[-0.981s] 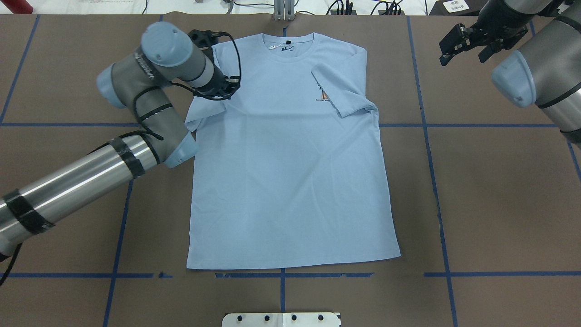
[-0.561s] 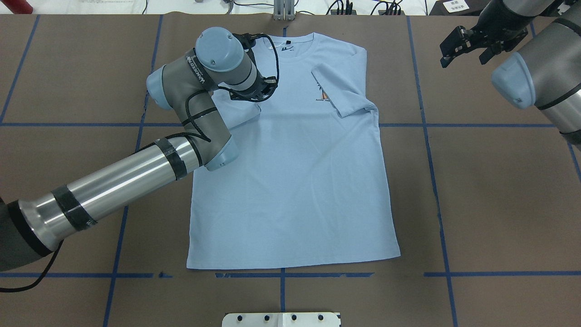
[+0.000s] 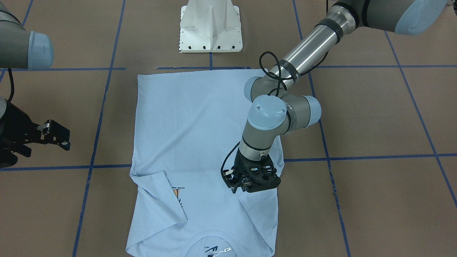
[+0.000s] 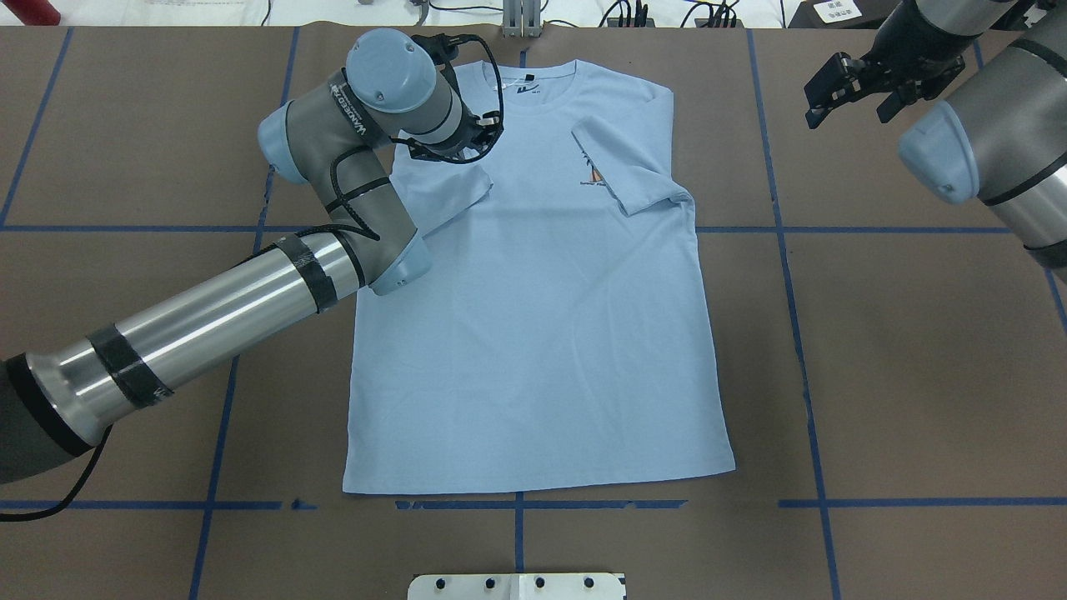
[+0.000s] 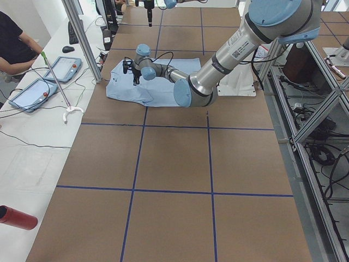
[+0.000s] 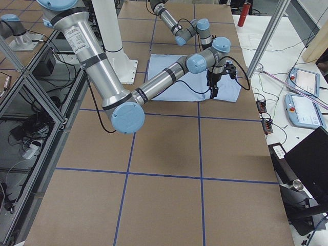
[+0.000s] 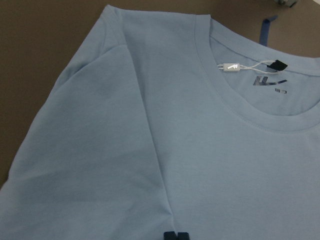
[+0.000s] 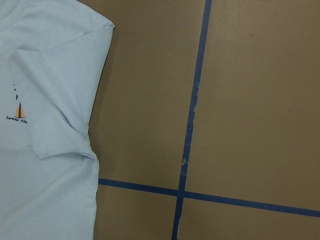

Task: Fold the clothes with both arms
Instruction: 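Fold the sleeve nearest the left gripper inward onto the shirt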

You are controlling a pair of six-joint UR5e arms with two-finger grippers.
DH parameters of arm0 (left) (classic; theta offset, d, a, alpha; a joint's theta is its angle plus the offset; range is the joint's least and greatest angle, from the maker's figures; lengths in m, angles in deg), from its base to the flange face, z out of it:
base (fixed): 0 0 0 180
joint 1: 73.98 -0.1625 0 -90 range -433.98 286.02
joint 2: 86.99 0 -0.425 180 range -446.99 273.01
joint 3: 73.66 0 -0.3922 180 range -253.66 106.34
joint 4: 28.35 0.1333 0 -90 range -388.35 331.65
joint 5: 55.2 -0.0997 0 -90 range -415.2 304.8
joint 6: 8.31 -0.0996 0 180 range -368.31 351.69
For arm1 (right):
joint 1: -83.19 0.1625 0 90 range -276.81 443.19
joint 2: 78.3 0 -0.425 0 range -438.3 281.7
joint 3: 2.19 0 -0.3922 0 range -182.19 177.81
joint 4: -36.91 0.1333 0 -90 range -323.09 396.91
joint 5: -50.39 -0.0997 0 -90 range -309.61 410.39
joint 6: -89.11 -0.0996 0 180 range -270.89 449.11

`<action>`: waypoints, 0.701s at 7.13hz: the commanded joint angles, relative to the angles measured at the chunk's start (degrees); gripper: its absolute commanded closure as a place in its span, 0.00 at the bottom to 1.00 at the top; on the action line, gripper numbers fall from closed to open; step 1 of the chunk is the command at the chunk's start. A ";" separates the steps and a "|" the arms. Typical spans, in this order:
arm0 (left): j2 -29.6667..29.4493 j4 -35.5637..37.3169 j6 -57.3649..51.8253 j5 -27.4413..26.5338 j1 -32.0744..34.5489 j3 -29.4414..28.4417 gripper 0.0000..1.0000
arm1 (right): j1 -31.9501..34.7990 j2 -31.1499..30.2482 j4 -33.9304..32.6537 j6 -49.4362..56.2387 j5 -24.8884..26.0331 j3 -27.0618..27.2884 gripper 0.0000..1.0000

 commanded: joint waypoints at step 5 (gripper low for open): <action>18.87 14.87 -7.77 6.86 -0.02 31.74 0.00 | -13.43 -15.45 0.09 -18.07 7.56 19.69 0.00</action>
